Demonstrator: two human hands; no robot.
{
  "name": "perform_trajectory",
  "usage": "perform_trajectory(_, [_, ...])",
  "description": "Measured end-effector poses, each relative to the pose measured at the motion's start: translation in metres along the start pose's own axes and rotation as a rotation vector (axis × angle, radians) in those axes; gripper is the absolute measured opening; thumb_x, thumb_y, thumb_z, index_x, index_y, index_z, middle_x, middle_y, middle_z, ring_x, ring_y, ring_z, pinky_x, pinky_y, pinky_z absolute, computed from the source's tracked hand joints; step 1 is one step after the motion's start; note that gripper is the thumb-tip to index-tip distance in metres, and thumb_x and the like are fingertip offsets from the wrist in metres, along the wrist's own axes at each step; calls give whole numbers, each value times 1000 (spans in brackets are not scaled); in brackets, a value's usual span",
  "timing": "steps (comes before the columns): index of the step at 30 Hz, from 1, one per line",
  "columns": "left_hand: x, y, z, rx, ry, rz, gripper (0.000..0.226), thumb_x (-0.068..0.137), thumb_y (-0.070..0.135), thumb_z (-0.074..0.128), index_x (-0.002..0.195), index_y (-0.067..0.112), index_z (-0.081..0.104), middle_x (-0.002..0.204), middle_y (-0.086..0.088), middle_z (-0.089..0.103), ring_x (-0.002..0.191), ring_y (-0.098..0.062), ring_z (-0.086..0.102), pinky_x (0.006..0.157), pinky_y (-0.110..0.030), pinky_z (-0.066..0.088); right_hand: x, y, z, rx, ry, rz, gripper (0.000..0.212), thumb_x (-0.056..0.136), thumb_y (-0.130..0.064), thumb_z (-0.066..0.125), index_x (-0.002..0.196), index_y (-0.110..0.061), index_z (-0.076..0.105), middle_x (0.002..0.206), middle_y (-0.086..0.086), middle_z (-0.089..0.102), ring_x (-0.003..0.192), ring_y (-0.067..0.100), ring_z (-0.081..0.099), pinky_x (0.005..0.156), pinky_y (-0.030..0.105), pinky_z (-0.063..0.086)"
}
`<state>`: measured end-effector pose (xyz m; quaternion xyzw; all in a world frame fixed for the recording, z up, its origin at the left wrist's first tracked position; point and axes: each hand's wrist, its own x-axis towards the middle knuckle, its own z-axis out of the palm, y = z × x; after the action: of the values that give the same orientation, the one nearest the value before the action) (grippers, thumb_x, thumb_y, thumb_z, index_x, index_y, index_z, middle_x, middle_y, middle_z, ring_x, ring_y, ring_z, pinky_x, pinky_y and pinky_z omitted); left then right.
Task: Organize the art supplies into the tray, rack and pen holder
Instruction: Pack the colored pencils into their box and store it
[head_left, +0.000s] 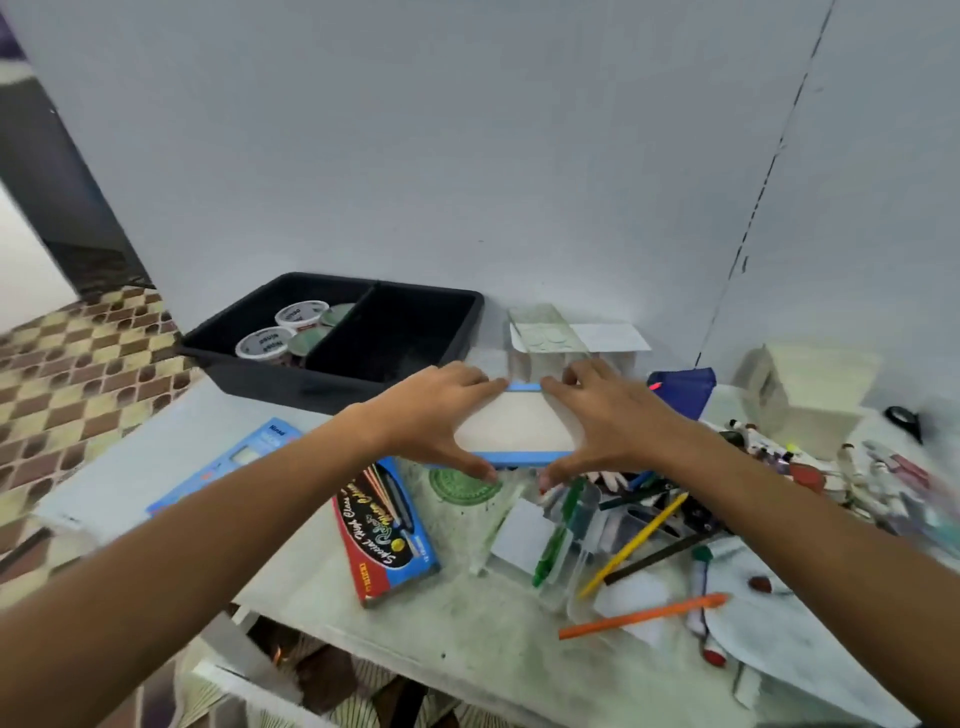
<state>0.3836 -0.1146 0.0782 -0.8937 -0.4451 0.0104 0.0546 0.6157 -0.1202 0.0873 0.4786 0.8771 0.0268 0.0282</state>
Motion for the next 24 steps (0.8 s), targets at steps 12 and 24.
perform_trajectory(12, [-129, -115, 76, -348, 573, 69, 43, 89, 47, 55, 102, 6, 60, 99, -6, 56, 91, -19, 52, 75, -37, 49, 41, -88, 29, 82, -96, 219, 117, 59, -84, 59, 150, -23, 17, 136, 4, 31, 129, 23, 28, 96, 38, 37])
perform_trajectory(24, [-142, -75, 145, -102, 97, 171, 62, 94, 64, 21, 140, 31, 46, 145, -10, 43, 136, -30, 31, 105, -53, 31, 47, -140, 46, 54, -88, 324, 122, 57, -87, 56, 151, -20, 17, 137, 5, 33, 128, 23, 31, 96, 37, 39])
